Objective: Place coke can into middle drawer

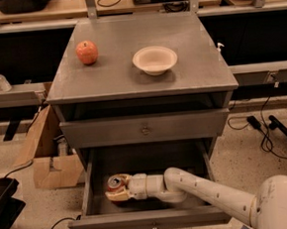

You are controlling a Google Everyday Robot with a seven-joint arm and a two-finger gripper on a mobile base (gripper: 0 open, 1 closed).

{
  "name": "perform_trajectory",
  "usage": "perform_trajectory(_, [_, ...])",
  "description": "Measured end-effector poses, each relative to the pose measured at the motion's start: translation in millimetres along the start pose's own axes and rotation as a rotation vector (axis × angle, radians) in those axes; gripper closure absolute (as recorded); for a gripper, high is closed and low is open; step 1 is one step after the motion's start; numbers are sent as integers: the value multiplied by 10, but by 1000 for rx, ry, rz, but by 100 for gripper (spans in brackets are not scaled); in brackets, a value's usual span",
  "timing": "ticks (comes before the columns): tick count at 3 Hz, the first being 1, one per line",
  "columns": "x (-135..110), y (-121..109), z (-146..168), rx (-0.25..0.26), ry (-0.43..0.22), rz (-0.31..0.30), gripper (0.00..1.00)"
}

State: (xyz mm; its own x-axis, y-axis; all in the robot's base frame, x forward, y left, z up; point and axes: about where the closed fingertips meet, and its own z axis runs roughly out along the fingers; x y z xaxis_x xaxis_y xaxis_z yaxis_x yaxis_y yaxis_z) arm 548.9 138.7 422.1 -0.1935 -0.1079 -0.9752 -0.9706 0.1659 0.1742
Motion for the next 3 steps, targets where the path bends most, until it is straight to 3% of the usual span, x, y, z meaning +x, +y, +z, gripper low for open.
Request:
perform_trajectory(2, [-34,23,16,-6,1,-3,52])
perform_trajectory(3, [-38,39,40,-11,0,-2,21])
